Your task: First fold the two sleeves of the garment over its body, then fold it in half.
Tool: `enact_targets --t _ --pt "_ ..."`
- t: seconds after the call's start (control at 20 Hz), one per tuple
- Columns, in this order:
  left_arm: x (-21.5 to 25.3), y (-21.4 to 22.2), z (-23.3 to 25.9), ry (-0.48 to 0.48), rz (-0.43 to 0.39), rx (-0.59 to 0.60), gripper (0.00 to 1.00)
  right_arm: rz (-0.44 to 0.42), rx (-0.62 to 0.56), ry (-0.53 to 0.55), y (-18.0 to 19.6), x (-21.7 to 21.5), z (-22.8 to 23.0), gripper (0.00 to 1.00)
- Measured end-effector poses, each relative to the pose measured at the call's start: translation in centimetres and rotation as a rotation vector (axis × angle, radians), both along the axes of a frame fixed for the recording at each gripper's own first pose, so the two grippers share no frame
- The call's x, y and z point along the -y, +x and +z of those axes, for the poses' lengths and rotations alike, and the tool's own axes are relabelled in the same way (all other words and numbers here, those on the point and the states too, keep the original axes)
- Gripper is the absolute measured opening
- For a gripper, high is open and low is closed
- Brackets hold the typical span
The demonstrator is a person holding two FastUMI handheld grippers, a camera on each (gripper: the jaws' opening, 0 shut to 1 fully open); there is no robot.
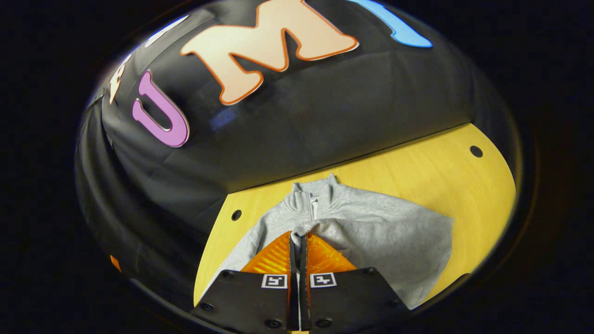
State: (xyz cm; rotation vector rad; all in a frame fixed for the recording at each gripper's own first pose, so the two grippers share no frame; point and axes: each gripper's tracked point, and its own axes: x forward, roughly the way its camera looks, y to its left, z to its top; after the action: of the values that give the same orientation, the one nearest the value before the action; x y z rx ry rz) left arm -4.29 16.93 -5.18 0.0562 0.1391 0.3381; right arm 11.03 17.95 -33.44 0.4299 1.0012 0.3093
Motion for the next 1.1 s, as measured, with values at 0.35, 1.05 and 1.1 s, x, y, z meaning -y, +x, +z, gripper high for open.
enact_targets --t 0.35,1.05,1.1 --pt "-5.5 -2.9 -1.8 0.011 0.078 -0.044 0.95 0.101 -0.071 -0.061 -1.3 -9.2 -5.3 0.04" --pt "-7.4 -5.1 -11.5 0.014 0.043 -0.243 0.96 0.100 -0.001 0.108 -1.3 -15.1 -2.5 0.96" --pt "-7.3 -5.3 -12.7 0.006 0.038 -0.267 1.00 0.108 0.032 0.094 -1.1 -14.7 -1.9 0.97"
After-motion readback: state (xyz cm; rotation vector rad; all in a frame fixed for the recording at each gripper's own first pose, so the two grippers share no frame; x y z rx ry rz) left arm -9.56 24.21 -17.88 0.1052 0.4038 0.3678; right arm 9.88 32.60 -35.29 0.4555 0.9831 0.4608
